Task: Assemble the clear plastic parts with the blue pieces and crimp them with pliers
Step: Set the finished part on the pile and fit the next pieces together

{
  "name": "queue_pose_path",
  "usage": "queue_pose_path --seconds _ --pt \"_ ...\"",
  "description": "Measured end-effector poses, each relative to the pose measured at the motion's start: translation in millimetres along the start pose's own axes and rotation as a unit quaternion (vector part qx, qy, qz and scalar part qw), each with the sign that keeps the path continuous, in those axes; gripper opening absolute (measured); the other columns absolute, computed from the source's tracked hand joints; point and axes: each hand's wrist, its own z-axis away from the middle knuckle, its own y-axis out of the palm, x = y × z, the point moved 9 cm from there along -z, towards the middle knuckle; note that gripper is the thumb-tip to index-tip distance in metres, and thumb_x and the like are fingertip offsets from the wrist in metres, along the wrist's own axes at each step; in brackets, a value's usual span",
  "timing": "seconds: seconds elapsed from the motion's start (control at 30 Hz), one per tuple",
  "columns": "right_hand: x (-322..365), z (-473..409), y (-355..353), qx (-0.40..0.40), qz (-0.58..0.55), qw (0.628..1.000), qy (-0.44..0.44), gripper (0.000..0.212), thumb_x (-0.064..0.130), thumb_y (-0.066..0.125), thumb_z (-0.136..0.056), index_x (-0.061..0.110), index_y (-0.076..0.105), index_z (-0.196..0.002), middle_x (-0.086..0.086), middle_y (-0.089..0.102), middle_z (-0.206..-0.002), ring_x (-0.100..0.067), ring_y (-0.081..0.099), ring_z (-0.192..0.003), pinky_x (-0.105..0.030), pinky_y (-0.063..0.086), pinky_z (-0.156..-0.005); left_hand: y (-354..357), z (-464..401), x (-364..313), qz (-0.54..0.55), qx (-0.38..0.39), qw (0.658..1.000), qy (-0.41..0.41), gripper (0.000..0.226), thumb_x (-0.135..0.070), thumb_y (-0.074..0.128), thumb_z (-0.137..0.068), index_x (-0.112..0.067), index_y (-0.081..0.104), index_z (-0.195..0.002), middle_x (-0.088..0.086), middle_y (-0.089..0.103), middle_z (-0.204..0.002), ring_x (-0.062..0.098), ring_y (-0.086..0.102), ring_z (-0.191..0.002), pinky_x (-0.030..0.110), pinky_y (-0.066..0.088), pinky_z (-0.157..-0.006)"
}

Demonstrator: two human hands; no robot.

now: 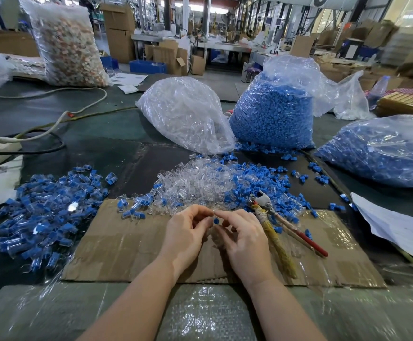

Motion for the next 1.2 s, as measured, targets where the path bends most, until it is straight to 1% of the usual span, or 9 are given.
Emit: queue_pose_path --seconds 0.17,0.5,0.63,0.77,0.87,0.93,1.03,1.2 --pt "1 0 0 0.008 -0.007 1.000 -0.006 0.022 0.009 0.070 -0.081 0.017 0.072 -0.102 0.003 0.063 -0.089 -0.016 0.056 -0.089 -0.039 0.049 -0.079 0 1 -1 0.007 0.003 1.000 -0.001 0.019 -0.003 0.060 -0.087 -0.021 0.065 -0.083 0.003 0.067 -0.077 0.010 0.062 -0.071 0.024 0.053 -0.068" --pt "2 -1 -2 -0.003 -0.002 1.000 -0.012 0.017 0.011 0.070 -0.082 0.015 0.072 -0.099 0.003 0.063 -0.089 -0.016 0.057 -0.088 -0.037 0.049 -0.078 1 0 -1 0.003 0.004 1.000 0.002 0.017 -0.002 0.061 -0.086 -0.019 0.066 -0.084 0.005 0.068 -0.079 0.015 0.063 -0.073 0.025 0.053 -0.069" --pt "3 -1 -2 -0.003 -0.004 1.000 -0.014 0.016 0.012 0.070 -0.082 0.014 0.072 -0.098 0.003 0.063 -0.088 -0.016 0.057 -0.088 -0.036 0.050 -0.077 1 0 -2 -0.001 0.004 1.000 0.005 0.017 -0.002 0.061 -0.086 -0.019 0.066 -0.083 0.005 0.067 -0.077 0.010 0.062 -0.069 0.019 0.050 -0.064" --pt "2 -1 -1 -0.004 0.000 1.000 -0.012 0.017 0.010 0.070 -0.081 0.014 0.072 -0.098 0.004 0.063 -0.089 -0.015 0.057 -0.088 -0.036 0.050 -0.077 1 1 -6 0.008 0.006 1.000 0.012 0.012 -0.001 0.064 -0.084 -0.013 0.066 -0.086 0.004 0.067 -0.075 0.001 0.061 -0.063 0.014 0.049 -0.060" --pt "3 0 -3 -0.011 -0.002 1.000 -0.018 0.016 0.010 0.070 -0.081 0.014 0.072 -0.096 0.003 0.063 -0.088 -0.017 0.057 -0.087 -0.036 0.050 -0.076 0 1 -8 0.005 0.002 1.000 0.018 0.009 0.000 0.065 -0.083 -0.008 0.067 -0.087 0.005 0.067 -0.075 -0.002 0.058 -0.060 0.012 0.046 -0.059" --pt "4 0 -3 -0.012 -0.005 1.000 -0.020 0.015 0.011 0.070 -0.081 0.014 0.072 -0.096 0.002 0.063 -0.087 -0.017 0.057 -0.086 -0.036 0.050 -0.075 -1 1 -9 0.003 -0.004 1.000 0.021 0.008 0.001 0.065 -0.082 -0.006 0.067 -0.087 0.008 0.067 -0.076 0.000 0.057 -0.060 0.012 0.046 -0.059" --pt "4 0 -3 -0.011 0.000 1.000 -0.020 0.015 0.011 0.070 -0.081 0.014 0.072 -0.095 0.004 0.063 -0.087 -0.016 0.057 -0.086 -0.035 0.050 -0.075 -1 1 -10 0.001 -0.005 1.000 0.023 0.008 0.001 0.065 -0.083 -0.003 0.067 -0.089 0.012 0.068 -0.080 0.008 0.059 -0.065 0.013 0.048 -0.061" --pt "6 0 -2 -0.002 0.007 1.000 -0.022 0.018 0.009 0.071 -0.080 0.015 0.071 -0.097 0.004 0.062 -0.087 -0.015 0.056 -0.086 -0.034 0.050 -0.075 -2 1 -10 -0.007 -0.006 1.000 0.024 0.008 -0.001 0.065 -0.083 -0.005 0.067 -0.090 0.010 0.068 -0.080 0.009 0.061 -0.067 0.013 0.048 -0.061"
